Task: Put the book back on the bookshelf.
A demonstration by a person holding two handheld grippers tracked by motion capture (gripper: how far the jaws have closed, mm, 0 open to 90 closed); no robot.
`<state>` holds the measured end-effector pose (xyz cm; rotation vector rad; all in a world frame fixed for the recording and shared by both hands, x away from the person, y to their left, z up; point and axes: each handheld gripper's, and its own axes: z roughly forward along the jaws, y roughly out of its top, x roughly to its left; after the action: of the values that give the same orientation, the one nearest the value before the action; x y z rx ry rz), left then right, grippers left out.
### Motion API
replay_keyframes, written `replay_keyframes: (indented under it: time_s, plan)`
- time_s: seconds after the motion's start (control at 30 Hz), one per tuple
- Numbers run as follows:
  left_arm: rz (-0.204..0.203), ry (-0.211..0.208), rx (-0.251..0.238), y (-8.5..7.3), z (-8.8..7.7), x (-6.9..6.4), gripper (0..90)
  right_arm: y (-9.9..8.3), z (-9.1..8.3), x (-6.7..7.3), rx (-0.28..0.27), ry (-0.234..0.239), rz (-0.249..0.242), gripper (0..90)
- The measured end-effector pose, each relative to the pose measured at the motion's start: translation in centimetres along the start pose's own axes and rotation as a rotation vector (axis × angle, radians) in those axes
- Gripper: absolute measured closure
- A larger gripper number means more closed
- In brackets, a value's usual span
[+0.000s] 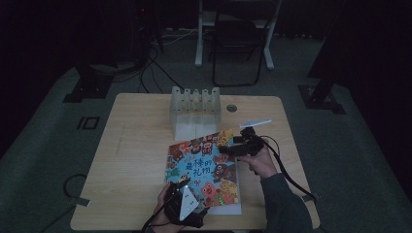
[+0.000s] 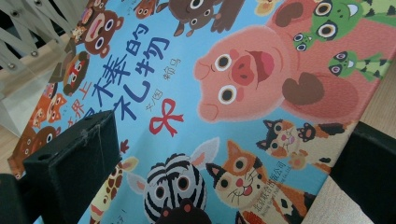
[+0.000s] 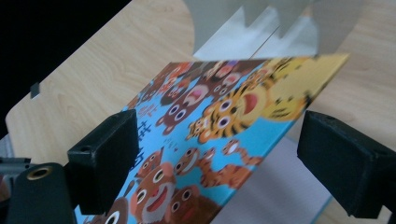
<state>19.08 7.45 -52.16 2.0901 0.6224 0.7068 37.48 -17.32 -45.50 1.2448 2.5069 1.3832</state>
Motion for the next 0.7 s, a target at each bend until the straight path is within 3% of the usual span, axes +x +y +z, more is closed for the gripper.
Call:
replay_keyframes:
  time_s: [0.1,0.27,0.33,0.5,0.63,0.7]
  plan:
    - [0.000,0.003,-0.003,0.0,-0.1,0.0,0.0,-0.2,0.7,0.5,0.035,0.015,-0.005,12.6]
    - [-0.008,0.001,-0.002,0.0,0.0,0.0,0.0,-0.3,1.3,1.2,0.067,0.081,-0.015,16.3]
    - [-0.008,0.001,-0.002,0.0,0.0,0.0,0.0,-0.3,1.5,1.4,0.086,0.061,-0.018,18.7]
    - [-0.031,-0.019,-0.002,-0.1,0.0,0.2,0.0,-0.2,1.6,1.2,0.098,0.077,0.015,38.5]
    - [-0.062,-0.057,-0.002,-0.4,0.4,0.5,0.0,-0.2,1.7,0.7,0.093,0.102,0.058,45.0]
    - [-0.057,-0.057,0.001,-0.5,0.4,0.5,0.0,-0.3,1.8,0.6,0.107,0.104,0.069,46.5]
